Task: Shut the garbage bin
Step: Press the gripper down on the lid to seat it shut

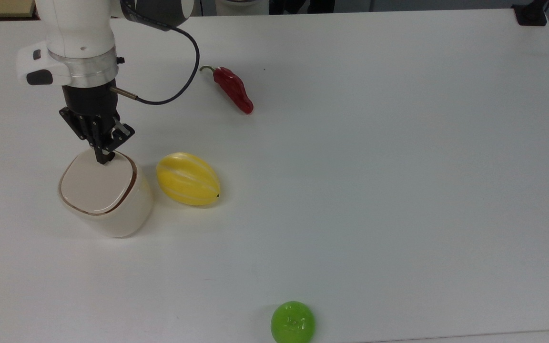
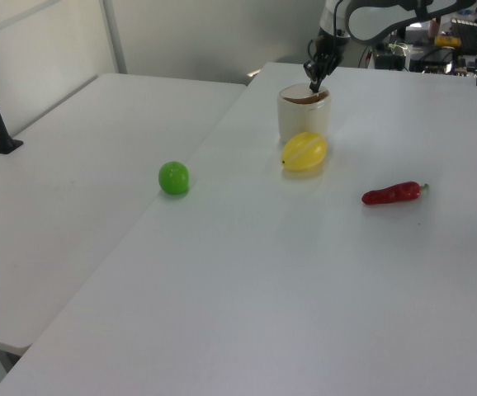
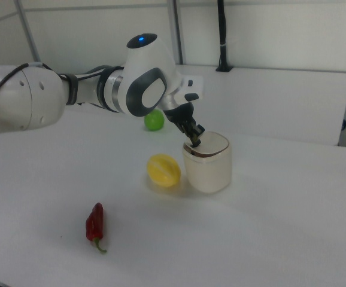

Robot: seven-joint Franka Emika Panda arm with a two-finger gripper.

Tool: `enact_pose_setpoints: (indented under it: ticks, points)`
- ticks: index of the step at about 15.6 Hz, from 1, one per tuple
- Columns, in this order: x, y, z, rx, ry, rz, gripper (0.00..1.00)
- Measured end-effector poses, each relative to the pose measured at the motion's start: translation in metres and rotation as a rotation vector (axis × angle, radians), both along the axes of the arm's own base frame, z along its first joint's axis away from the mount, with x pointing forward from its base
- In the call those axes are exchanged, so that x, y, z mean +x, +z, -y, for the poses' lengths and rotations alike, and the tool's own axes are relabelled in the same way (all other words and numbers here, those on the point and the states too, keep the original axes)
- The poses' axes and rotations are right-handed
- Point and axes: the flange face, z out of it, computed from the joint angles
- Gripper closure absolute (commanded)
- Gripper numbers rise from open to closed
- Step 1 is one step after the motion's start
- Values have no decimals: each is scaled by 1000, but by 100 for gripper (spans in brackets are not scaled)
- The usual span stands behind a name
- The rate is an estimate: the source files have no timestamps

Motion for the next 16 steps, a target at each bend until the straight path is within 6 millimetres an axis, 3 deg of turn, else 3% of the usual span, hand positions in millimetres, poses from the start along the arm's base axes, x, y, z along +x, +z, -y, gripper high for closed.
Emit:
enact_pose_setpoints:
  ticks: [16]
  points:
    - [1, -16, -2, 5, 1, -24, 100]
